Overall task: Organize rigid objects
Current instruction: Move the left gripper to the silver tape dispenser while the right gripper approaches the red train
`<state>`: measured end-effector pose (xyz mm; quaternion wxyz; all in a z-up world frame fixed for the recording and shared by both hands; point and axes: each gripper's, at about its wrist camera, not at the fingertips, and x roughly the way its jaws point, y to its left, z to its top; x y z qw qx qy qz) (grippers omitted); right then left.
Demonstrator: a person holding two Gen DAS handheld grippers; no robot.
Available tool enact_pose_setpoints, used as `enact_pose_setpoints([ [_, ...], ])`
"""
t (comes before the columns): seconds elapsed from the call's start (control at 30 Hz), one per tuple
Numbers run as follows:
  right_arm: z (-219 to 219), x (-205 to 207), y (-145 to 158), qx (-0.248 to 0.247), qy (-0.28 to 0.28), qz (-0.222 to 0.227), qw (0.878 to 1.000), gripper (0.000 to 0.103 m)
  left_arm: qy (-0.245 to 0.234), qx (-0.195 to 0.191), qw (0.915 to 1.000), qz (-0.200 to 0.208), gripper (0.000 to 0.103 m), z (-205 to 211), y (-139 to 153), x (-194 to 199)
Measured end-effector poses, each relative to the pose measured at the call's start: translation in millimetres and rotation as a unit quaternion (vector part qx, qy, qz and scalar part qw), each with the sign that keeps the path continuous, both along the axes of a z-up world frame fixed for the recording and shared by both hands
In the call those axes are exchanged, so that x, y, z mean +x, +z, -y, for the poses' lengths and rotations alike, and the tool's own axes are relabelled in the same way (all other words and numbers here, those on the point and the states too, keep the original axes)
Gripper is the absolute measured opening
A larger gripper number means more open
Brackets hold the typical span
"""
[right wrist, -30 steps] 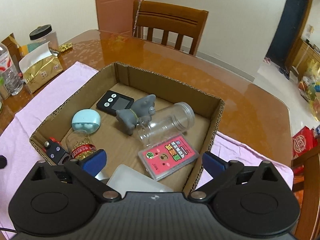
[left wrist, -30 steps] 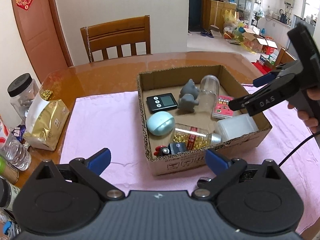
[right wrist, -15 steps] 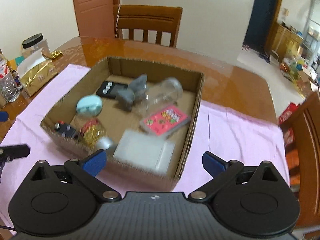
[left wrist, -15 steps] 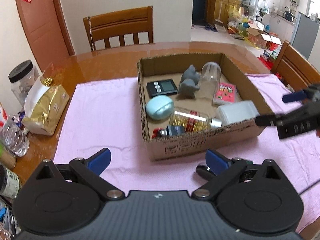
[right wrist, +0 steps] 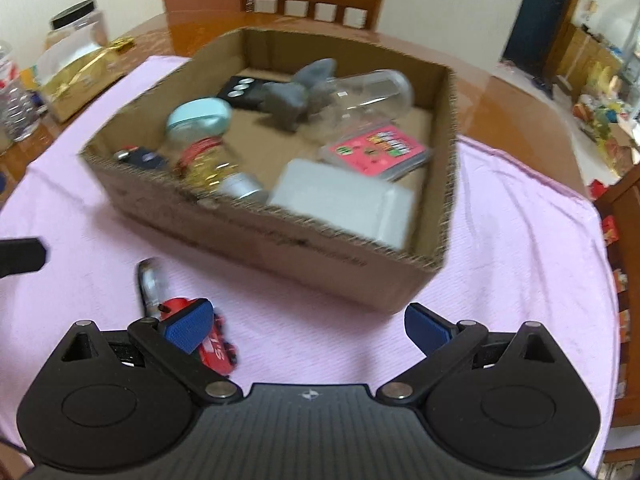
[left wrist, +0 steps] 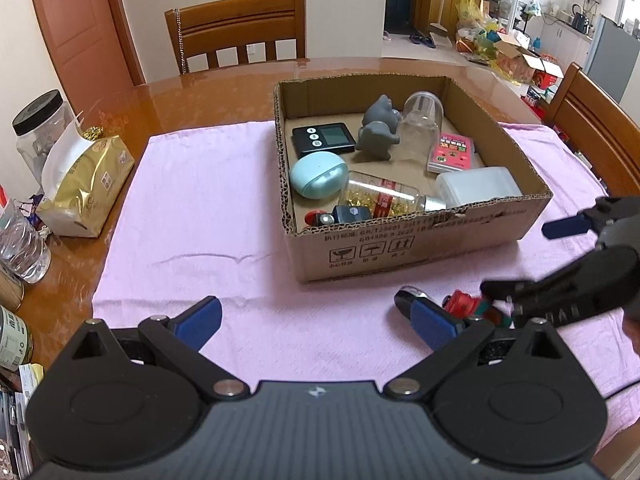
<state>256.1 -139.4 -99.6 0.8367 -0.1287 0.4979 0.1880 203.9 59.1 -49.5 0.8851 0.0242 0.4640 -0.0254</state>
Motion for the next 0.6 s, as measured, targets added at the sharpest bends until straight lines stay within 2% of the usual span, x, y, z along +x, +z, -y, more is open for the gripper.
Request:
enact_pose_setpoints([
  [0.43,-29.3,-39.5,-11.7,0.031,0.071,-0.048,0.996,0.103,-0.009,-0.004,0.9999,-0.01,0.1,-1.5,-8.2,3.5],
  [0.6,-39.1,-37.7,-28.8,0.026,0.047,-0.049,0.997,0.103,-0.017,-0.013,0.9996,-0.021,0.1,0.3,-15.9,5.4],
])
